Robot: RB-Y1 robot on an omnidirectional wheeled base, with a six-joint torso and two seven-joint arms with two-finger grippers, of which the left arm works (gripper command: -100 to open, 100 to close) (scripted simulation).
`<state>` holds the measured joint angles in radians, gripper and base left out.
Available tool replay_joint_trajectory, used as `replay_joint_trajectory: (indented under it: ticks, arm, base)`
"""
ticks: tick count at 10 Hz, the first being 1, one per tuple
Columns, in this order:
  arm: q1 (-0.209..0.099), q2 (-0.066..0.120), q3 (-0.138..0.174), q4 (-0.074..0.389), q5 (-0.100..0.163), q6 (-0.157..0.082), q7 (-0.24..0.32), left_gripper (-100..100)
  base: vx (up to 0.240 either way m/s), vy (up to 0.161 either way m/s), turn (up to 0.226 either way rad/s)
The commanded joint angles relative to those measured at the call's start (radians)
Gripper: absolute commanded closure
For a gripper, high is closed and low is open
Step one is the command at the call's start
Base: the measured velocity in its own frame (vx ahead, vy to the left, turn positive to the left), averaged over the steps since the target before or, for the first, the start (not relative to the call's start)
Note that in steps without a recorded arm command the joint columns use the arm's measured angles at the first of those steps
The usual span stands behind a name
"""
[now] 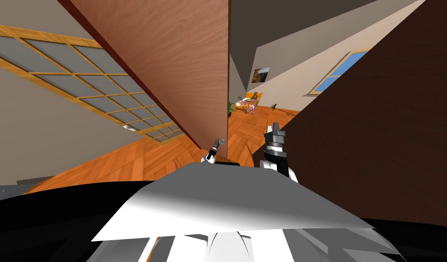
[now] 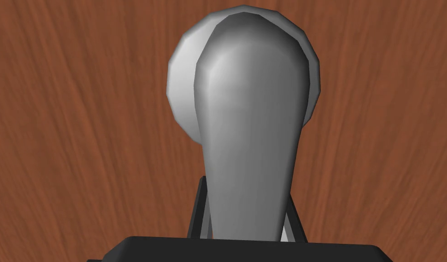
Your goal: Push the door open
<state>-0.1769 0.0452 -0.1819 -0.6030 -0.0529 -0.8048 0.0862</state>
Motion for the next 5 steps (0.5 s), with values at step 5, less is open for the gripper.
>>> replay_joint_trajectory:
  ticks: [5]
  arm:
    - [0.010,-0.008,0.066,-0.026,0.030,0.013,-0.031,100]
  base:
    - [0.114,-0.126,0.059]
